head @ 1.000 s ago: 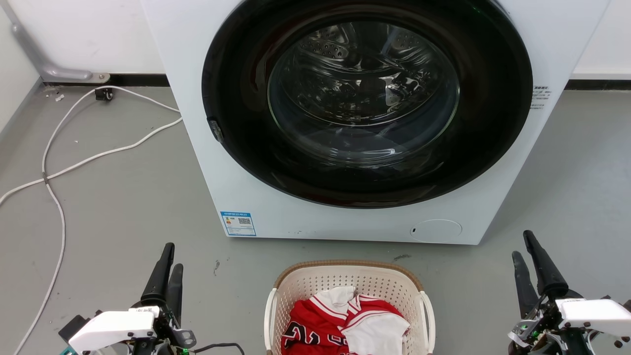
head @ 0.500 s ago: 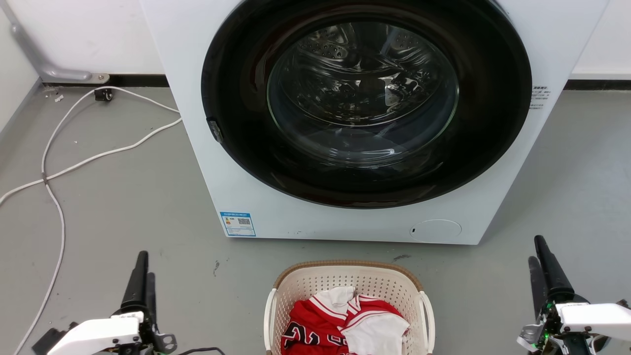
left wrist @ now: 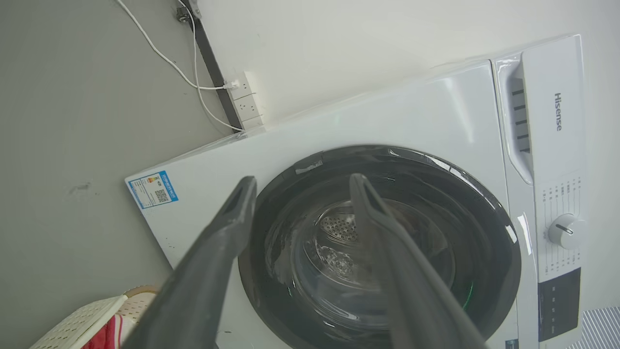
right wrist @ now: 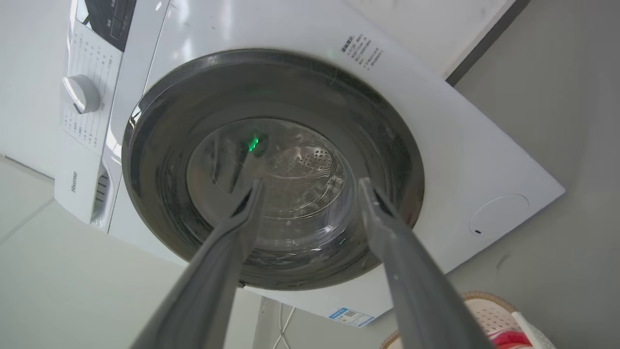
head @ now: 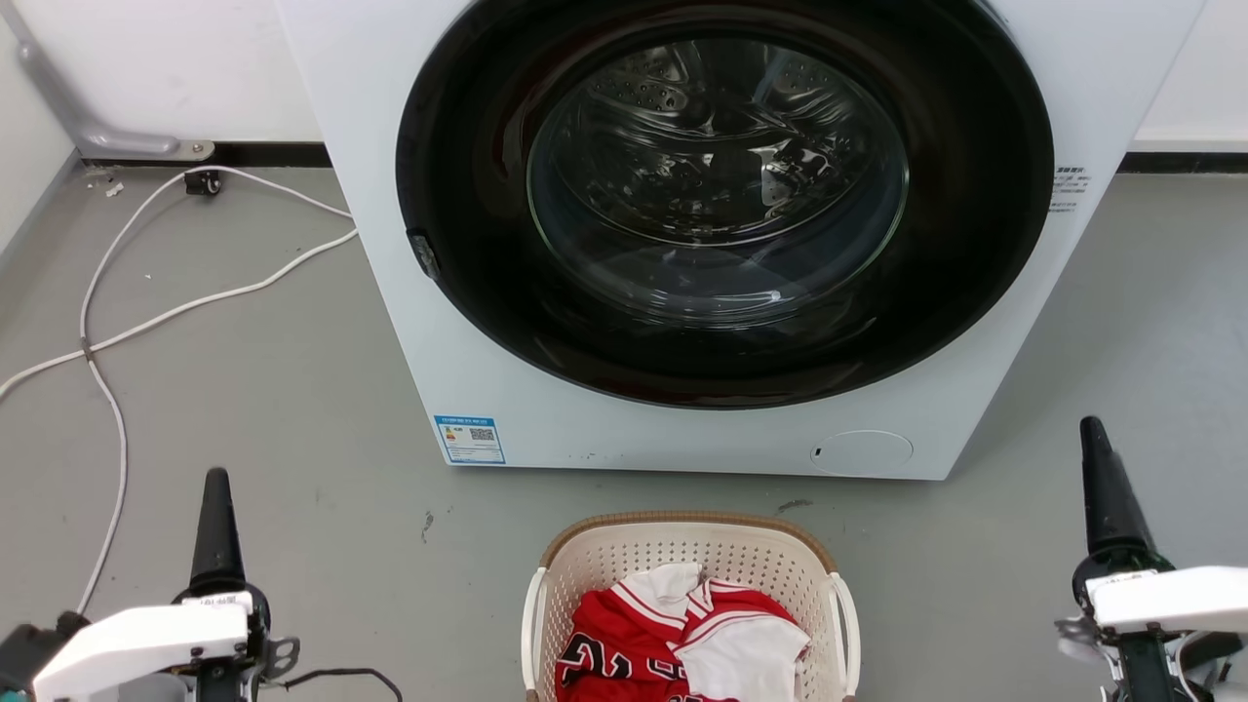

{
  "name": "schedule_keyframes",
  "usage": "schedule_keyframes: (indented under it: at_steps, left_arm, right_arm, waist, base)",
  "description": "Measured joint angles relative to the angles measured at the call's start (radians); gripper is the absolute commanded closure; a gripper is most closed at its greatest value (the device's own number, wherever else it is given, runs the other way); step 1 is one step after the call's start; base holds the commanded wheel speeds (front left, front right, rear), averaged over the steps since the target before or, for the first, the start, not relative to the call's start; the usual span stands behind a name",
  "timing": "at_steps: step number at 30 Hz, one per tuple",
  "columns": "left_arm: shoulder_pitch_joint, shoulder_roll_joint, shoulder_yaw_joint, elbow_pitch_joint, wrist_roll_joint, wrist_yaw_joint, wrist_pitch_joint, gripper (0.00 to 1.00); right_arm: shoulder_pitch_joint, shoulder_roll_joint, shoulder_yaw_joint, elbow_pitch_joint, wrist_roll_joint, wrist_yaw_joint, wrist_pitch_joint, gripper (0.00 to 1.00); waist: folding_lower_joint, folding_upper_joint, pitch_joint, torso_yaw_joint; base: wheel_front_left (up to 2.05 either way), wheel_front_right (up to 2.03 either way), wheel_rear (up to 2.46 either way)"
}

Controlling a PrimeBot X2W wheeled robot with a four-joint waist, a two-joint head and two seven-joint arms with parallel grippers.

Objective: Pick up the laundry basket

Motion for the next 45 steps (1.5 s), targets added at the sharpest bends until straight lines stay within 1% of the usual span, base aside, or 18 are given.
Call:
schedule_keyframes:
  at_steps: [6, 8, 11, 18, 22, 27, 31, 36, 39, 45]
  left_arm:
    - [0.002, 0.000, -0.030, -0.097, 0.100, 0.044, -0.018, 0.00]
    - [0.005, 0.000, -0.041, -0.130, 0.120, 0.047, -0.026, 0.00]
    - [0.013, 0.000, -0.050, -0.180, 0.182, 0.050, -0.035, 0.00]
    - [0.039, 0.001, -0.128, -0.262, 0.374, 0.050, -0.058, 0.00]
    - [0.056, 0.001, -0.195, -0.273, 0.505, 0.051, -0.069, 0.00]
    - [0.057, 0.001, -0.264, -0.278, 0.661, 0.089, -0.082, 0.00]
    - [0.058, 0.001, -0.311, -0.276, 0.759, 0.106, -0.094, 0.00]
    - [0.058, 0.017, -0.369, -0.276, 0.818, 0.116, -0.105, 0.00]
    - [0.058, 0.040, -0.405, -0.275, 0.859, 0.118, -0.114, 0.00]
    - [0.063, 0.070, -0.467, -0.260, 0.926, 0.153, -0.127, 0.00]
  right_arm:
    - [-0.001, 0.000, 0.014, -0.080, -0.161, 0.000, -0.021, 0.00]
    - [0.000, 0.000, 0.019, -0.097, -0.206, 0.000, -0.028, 0.00]
    - [0.000, 0.000, 0.024, -0.122, -0.267, 0.000, -0.037, 0.00]
    - [0.004, -0.001, 0.052, -0.175, -0.420, 0.000, -0.060, 0.00]
    - [0.011, -0.001, 0.069, -0.190, -0.490, 0.000, -0.071, 0.00]
    - [0.028, -0.001, 0.087, -0.187, -0.561, 0.000, -0.084, 0.00]
    - [0.034, -0.001, 0.101, -0.184, -0.619, 0.000, -0.096, 0.00]
    - [0.046, -0.001, 0.112, -0.179, -0.685, 0.000, -0.108, 0.00]
    - [0.046, -0.002, 0.118, -0.179, -0.723, 0.000, -0.114, 0.00]
    - [0.052, -0.002, 0.135, -0.176, -0.781, 0.000, -0.131, 0.00]
  waist:
    - [0.0000, 0.0000, 0.004, 0.000]
    - [0.0000, 0.0000, 0.004, 0.000]
    - [0.0000, 0.0000, 0.005, 0.000]
    - [0.0000, 0.0000, 0.008, -0.001]
    - [0.0000, 0.0000, 0.009, -0.001]
    - [0.0000, 0.0000, 0.012, -0.003]
    - [0.0000, 0.0000, 0.014, -0.004]
    - [0.0000, 0.0000, 0.016, -0.006]
    - [0.0000, 0.0000, 0.017, -0.007]
    - [0.0000, -0.0001, 0.018, -0.008]
  base:
    - [0.00, 0.00, 0.00]
    - [0.00, 0.00, 0.00]
    - [0.00, 0.00, 0.00]
    - [0.00, 0.00, 0.00]
    - [0.00, 0.00, 0.00]
    - [0.00, 0.00, 0.00]
    - [0.00, 0.00, 0.00]
    - [0.00, 0.00, 0.00]
    - [0.00, 0.00, 0.00]
    - [0.00, 0.00, 0.00]
